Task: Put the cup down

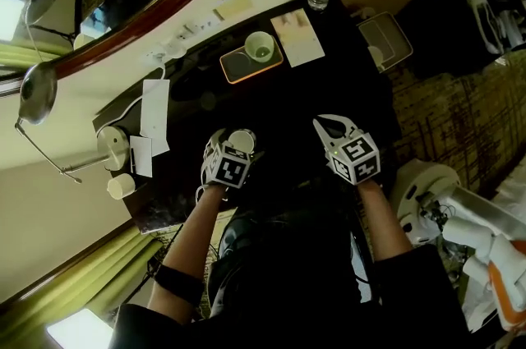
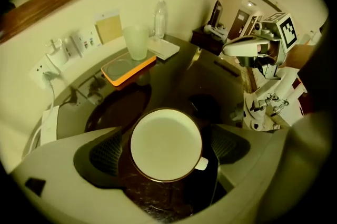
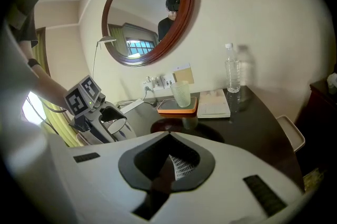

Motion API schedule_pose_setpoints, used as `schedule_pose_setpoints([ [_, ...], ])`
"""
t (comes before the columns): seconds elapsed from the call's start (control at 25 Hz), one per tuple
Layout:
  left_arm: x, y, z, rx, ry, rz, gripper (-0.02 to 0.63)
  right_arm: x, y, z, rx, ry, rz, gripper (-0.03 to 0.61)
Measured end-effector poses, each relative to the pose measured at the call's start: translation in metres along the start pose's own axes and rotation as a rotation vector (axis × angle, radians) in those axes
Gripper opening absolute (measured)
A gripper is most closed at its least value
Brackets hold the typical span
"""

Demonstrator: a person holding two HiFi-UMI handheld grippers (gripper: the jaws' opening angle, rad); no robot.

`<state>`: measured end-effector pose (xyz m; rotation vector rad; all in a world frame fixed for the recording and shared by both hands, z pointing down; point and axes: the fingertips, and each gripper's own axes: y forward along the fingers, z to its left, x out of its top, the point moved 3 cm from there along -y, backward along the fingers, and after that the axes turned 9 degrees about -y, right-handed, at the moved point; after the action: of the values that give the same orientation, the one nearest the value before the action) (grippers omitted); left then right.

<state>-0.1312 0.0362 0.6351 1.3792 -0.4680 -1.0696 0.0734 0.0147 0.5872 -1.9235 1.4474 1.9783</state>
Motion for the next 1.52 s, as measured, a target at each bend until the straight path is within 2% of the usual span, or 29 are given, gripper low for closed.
schedule_pose_setpoints([
  [0.2, 0.003, 0.011, 0.001, -0.015, -0.007, 0.022, 0.520, -0.016, 0.004, -0.003, -0.002, 0.001, 0.012, 0.000],
  [0.24, 0.003, 0.012, 0.000, -0.016, -0.008, 0.030, 0.490, -0.019, 0.004, -0.003, -0.003, 0.002, 0.014, 0.000],
  [0.28, 0.004, 0.013, 0.000, -0.016, -0.010, 0.037, 0.431, -0.022, 0.004, -0.003, -0.005, 0.003, 0.016, 0.000],
  [0.32, 0.004, 0.013, 0.000, -0.016, -0.013, 0.040, 0.411, -0.024, 0.004, -0.004, -0.007, 0.006, 0.017, 0.000],
  [0.52, 0.004, 0.013, 0.000, -0.025, -0.019, 0.024, 0.407, -0.030, 0.005, -0.001, 0.013, 0.003, 0.036, 0.000],
  [0.8, 0.014, 0.006, 0.011, -0.037, -0.023, 0.009, 0.405, -0.029, 0.016, 0.009, 0.064, -0.061, 0.070, 0.000],
  [1.0, 0.045, -0.002, 0.026, -0.032, 0.007, -0.021, 0.405, -0.013, 0.023, 0.020, 0.111, -0.060, 0.056, 0.000],
  [1.52, 0.144, -0.009, 0.075, -0.026, 0.171, -0.039, 0.405, 0.022, 0.058, 0.070, 0.257, -0.131, -0.009, 0.000],
])
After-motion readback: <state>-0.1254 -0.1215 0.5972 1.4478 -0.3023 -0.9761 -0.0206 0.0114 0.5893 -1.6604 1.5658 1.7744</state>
